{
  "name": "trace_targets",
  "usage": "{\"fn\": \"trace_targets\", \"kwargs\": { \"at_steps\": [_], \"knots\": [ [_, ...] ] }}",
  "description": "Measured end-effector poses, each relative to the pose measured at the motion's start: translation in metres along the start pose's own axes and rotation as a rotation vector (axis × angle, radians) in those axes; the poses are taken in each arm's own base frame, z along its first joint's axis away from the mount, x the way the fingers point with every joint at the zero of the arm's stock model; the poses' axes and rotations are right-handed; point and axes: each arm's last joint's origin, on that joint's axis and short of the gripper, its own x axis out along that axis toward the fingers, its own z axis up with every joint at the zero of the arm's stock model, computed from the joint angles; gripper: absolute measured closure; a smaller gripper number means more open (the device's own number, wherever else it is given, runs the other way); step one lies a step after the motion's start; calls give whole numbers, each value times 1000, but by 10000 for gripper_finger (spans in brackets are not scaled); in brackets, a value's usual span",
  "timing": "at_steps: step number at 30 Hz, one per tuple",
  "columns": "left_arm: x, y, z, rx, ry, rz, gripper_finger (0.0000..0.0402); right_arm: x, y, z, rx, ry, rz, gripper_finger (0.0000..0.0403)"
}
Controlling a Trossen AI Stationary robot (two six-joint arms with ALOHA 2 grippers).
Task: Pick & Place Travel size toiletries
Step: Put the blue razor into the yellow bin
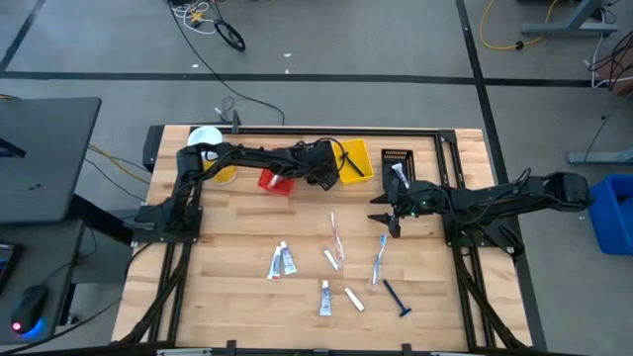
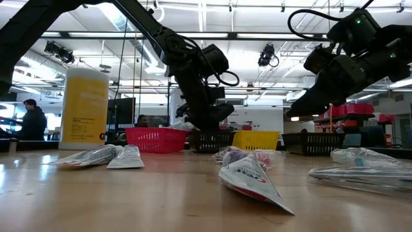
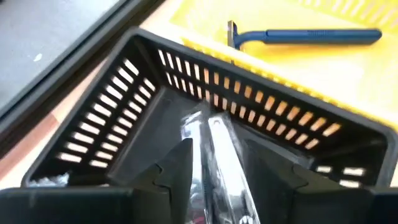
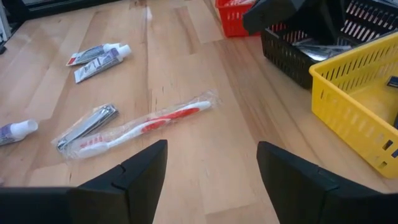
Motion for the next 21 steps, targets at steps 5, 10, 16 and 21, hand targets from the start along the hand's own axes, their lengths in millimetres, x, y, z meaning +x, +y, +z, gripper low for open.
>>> {"fn": "trace_targets", "kwargs": {
  "at_steps": [5,10,16,21],
  "knots": [
    [-9,-2,8,-50,17,-30,245,0,1,-2,1,24,8,130],
    [-43,-15,20,-33,-35,-69,244,0,4,-4,15,42,23,143],
    [-93,-42,9,-13,-40,-111,244,1,11,-6,14,54,54,165],
    [-123,-76,-18,-58,1,-89,244,0,17,-8,16,61,76,172]
  ]
}}
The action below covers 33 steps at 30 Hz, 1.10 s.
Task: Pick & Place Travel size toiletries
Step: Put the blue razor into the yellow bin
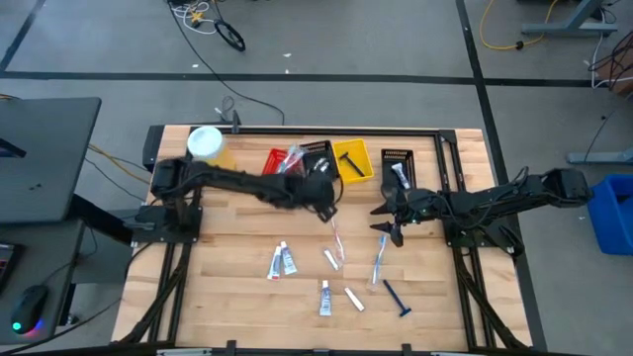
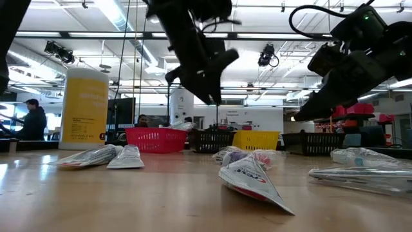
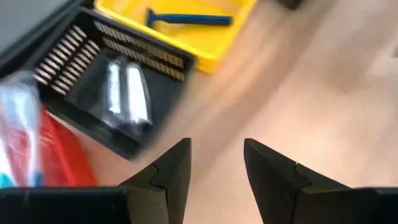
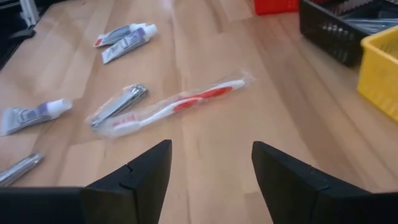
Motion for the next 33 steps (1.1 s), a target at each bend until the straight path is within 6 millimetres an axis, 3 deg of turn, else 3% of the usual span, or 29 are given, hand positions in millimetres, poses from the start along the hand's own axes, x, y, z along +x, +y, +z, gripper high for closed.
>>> {"fn": "trace_targets", "kwargs": {
  "at_steps": [5,11,18,23,26,30,33],
  "knots": [
    [-24,-31,-27,17,8,-8,244,0,8,0,-5,-5,41,163],
    [-36,-38,-50,56,102,31,244,0,20,-2,4,-6,101,153],
    [-34,-15,-55,87,235,170,244,-3,35,3,0,-77,175,172],
    [-22,-2,-62,88,252,101,244,-4,43,1,-13,-98,148,172],
    [-23,16,-72,38,264,82,244,-5,47,0,-12,-101,139,161],
    [-27,34,-83,-89,167,5,244,-5,49,-1,4,-99,146,148],
    [-26,37,-90,-148,42,-117,244,-5,53,-1,37,-69,167,144]
  ]
}}
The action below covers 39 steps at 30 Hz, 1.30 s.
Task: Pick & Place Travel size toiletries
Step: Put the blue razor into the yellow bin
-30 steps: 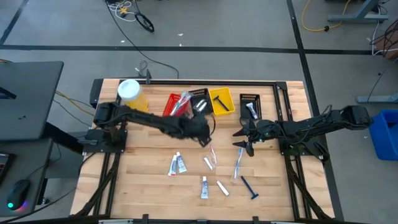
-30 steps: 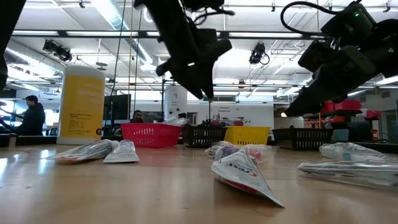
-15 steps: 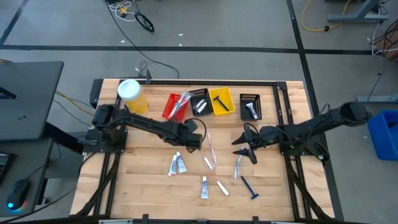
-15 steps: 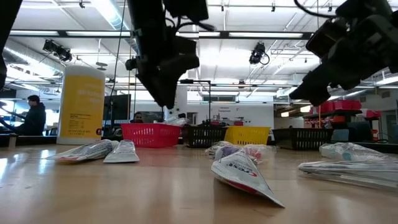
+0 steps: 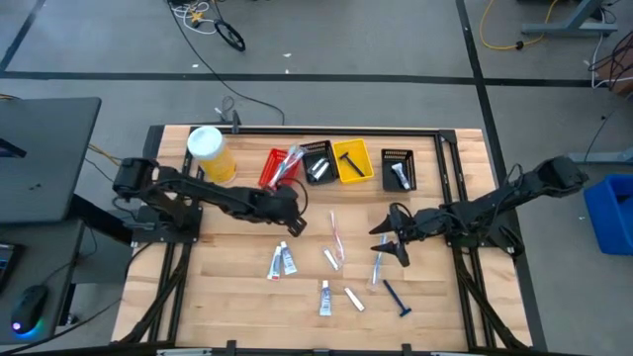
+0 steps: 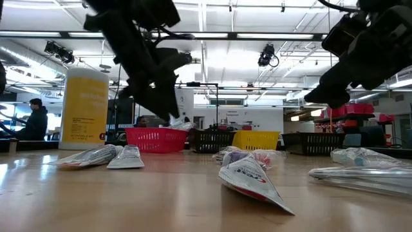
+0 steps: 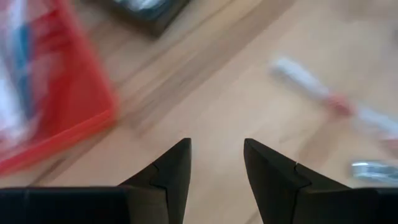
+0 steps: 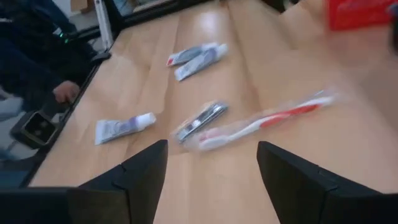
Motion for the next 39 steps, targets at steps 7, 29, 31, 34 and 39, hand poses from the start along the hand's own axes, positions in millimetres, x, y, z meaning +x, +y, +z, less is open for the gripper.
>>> {"fn": "trace_targets", "kwargs": {
  "at_steps": [7,29,31,34,39],
  "knots": [
    [6,0,-8,-55,-149,-158,244,0,37,26,32,278,-21,166],
    [7,2,-9,-40,-161,-128,244,29,108,-36,406,798,-119,181],
    [7,2,-9,-44,-162,-131,244,31,107,-40,425,813,-153,179],
    [7,2,-9,-44,-161,-133,244,35,107,-44,449,822,-166,175],
    [7,2,-9,-28,-162,-130,244,37,106,-46,480,799,-200,180]
  ]
}}
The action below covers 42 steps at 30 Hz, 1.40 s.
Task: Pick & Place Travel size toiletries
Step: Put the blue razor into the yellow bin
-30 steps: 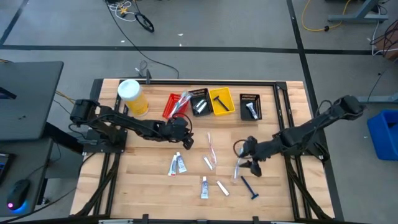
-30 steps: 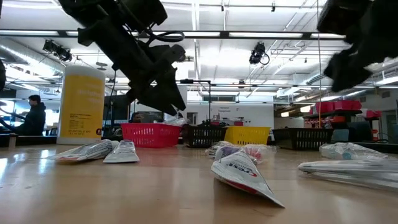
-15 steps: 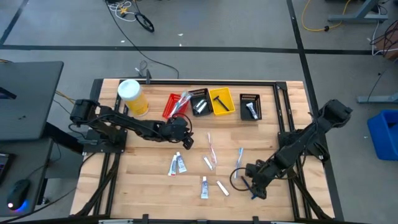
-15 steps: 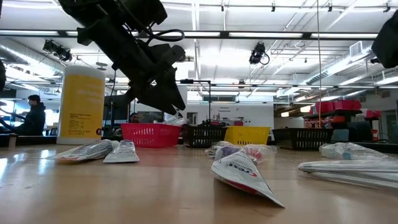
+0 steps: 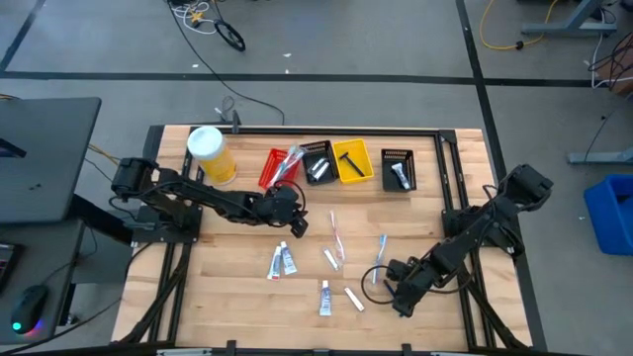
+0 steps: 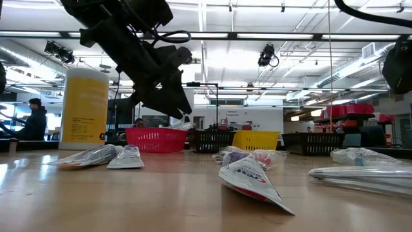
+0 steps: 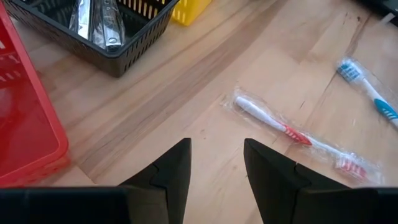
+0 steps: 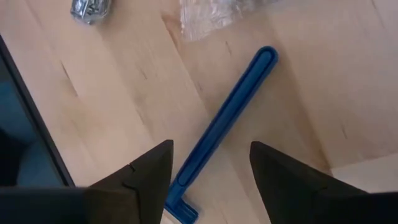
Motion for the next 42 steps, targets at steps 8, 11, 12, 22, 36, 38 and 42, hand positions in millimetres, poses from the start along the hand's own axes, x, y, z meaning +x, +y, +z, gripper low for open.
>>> {"fn": "trace_targets", "kwargs": {
  "at_steps": [8,11,12,22,36,38,42],
  "knots": [
    [0,0,0,6,1,6,244,1,-1,0,18,-6,-9,205],
    [0,0,0,6,1,6,244,1,0,0,18,10,-1,211],
    [0,0,0,6,1,6,244,1,0,-1,18,23,7,213],
    [0,0,0,6,1,7,244,0,7,-2,14,63,20,215],
    [0,0,0,6,3,4,244,12,31,6,-49,133,-135,217],
    [0,0,0,18,3,4,244,16,32,7,-68,124,-163,218],
    [0,0,0,21,3,3,244,17,29,6,-84,87,-207,225]
  ]
}}
